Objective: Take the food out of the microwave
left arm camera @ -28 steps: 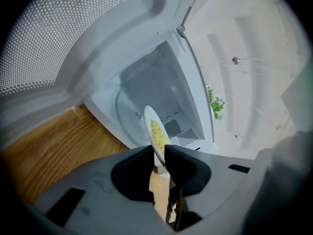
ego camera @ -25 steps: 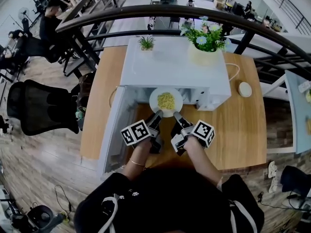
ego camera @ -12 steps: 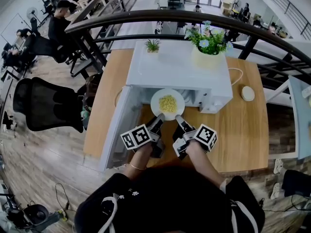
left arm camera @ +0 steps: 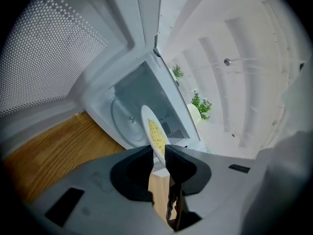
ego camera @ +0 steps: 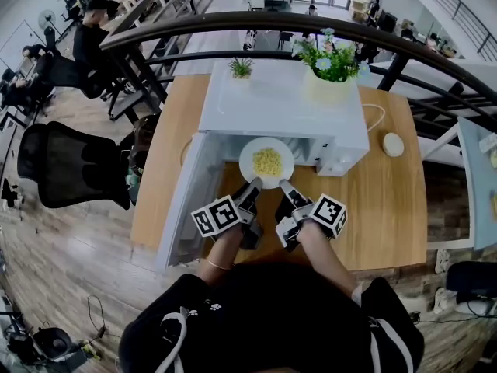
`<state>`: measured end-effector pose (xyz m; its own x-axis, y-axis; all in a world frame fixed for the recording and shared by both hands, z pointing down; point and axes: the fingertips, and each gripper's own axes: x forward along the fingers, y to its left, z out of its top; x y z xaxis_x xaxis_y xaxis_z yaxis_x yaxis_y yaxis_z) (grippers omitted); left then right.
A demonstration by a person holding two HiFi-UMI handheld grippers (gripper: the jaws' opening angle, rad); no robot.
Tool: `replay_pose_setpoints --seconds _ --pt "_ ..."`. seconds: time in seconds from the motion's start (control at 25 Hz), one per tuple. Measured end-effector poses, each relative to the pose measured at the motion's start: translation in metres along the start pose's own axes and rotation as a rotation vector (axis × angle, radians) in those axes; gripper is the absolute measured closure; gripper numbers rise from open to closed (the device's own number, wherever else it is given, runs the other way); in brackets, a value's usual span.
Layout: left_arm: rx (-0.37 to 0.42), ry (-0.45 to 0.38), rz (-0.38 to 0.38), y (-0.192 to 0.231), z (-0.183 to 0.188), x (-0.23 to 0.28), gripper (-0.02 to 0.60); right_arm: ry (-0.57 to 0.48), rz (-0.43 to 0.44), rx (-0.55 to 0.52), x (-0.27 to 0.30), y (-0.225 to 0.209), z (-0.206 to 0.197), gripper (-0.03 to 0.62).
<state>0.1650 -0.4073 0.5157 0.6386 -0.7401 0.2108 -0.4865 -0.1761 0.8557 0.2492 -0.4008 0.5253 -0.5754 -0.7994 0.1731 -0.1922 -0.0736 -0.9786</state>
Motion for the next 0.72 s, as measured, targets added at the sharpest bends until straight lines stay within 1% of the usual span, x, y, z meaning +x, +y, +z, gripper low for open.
replay_pose_setpoints --seconds 0.72 --pt "-0.007 0.002 -0.011 0.0002 0.0053 0.0024 0.512 0.0 0.002 0.003 0.0041 0.0032 0.0014 0.573"
